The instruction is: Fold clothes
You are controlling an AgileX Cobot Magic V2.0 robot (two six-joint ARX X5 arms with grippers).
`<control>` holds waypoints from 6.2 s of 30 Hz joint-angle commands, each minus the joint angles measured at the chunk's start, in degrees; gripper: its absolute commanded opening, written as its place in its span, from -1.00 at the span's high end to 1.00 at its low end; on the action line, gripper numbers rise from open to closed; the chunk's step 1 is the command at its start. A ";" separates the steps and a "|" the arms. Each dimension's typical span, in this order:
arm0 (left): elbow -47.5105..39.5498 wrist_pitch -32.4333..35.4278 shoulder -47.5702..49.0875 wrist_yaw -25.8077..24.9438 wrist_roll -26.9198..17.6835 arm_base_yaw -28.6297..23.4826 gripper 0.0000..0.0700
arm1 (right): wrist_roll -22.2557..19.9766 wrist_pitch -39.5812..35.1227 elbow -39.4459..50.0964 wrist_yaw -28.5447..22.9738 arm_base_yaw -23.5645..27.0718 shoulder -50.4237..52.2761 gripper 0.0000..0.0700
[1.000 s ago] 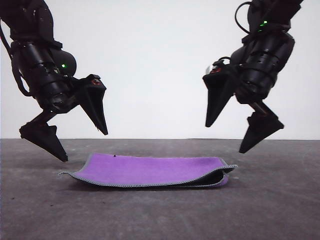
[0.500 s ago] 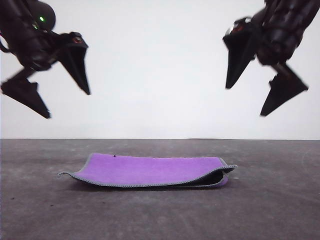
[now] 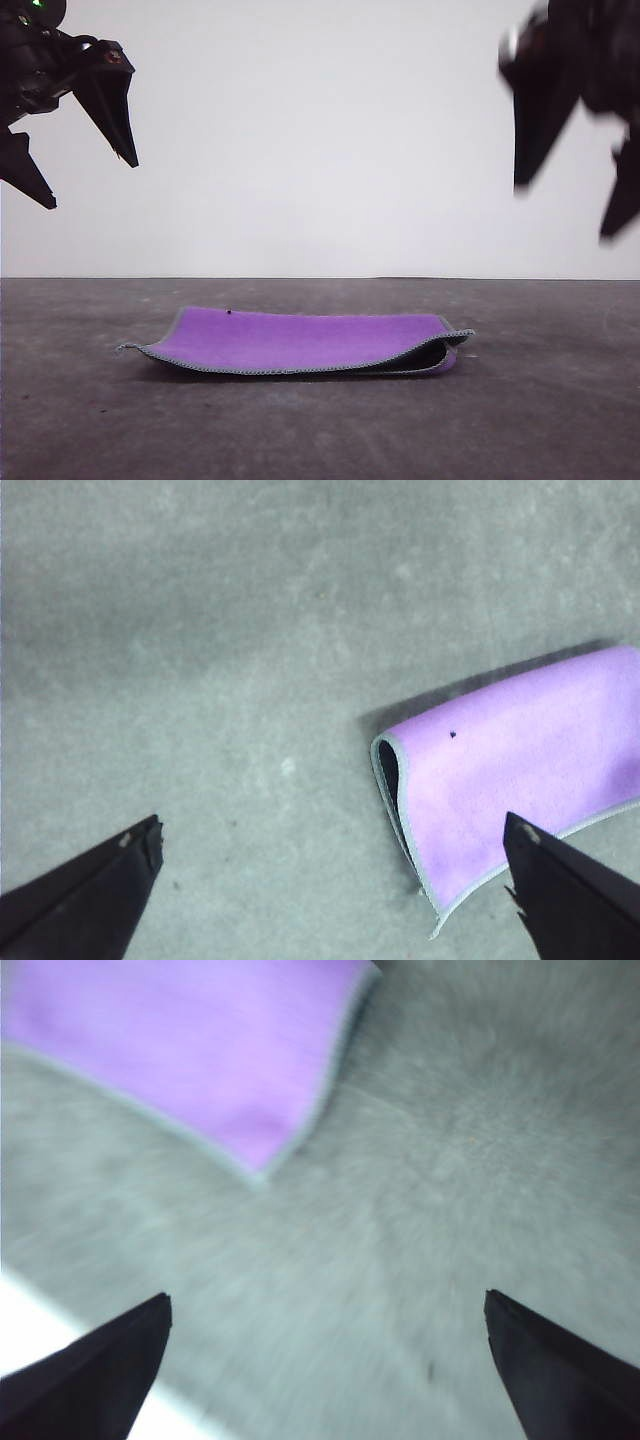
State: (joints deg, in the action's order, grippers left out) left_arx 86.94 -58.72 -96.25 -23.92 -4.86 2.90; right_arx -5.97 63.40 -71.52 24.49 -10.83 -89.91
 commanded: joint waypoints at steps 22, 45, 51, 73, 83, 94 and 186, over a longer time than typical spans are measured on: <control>0.87 0.45 -0.52 -0.11 -0.16 0.00 -0.93 | 19.82 -41.45 16.69 12.13 -4.14 -6.45 -0.47; 0.87 1.17 -0.52 -0.10 -0.09 0.00 -0.93 | 23.52 -46.81 16.69 14.45 -8.02 -11.52 0.65; 0.87 1.23 -0.52 -0.09 -0.09 0.00 -0.93 | 23.11 -46.63 16.67 14.83 -7.08 -11.56 1.00; 0.87 1.21 -0.52 -0.09 -0.04 0.00 -0.93 | 37.48 -69.90 16.67 21.25 -19.25 -11.62 1.00; 0.87 1.27 -0.52 -0.11 -0.04 0.00 -0.93 | 40.95 -73.80 14.61 19.15 -21.88 -15.89 1.00; 0.87 1.35 -0.52 -0.09 -0.04 0.00 -0.93 | 41.58 -74.13 10.64 18.98 -23.96 -19.19 1.00; -26.25 8.59 34.07 4.81 2.51 -0.57 0.97 | 11.65 -31.44 29.46 -16.38 -2.05 37.97 0.98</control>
State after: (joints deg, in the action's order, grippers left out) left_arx 60.29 -50.54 -61.54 -19.00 -2.11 2.28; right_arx 5.39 32.33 -41.21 7.94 -12.69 -51.64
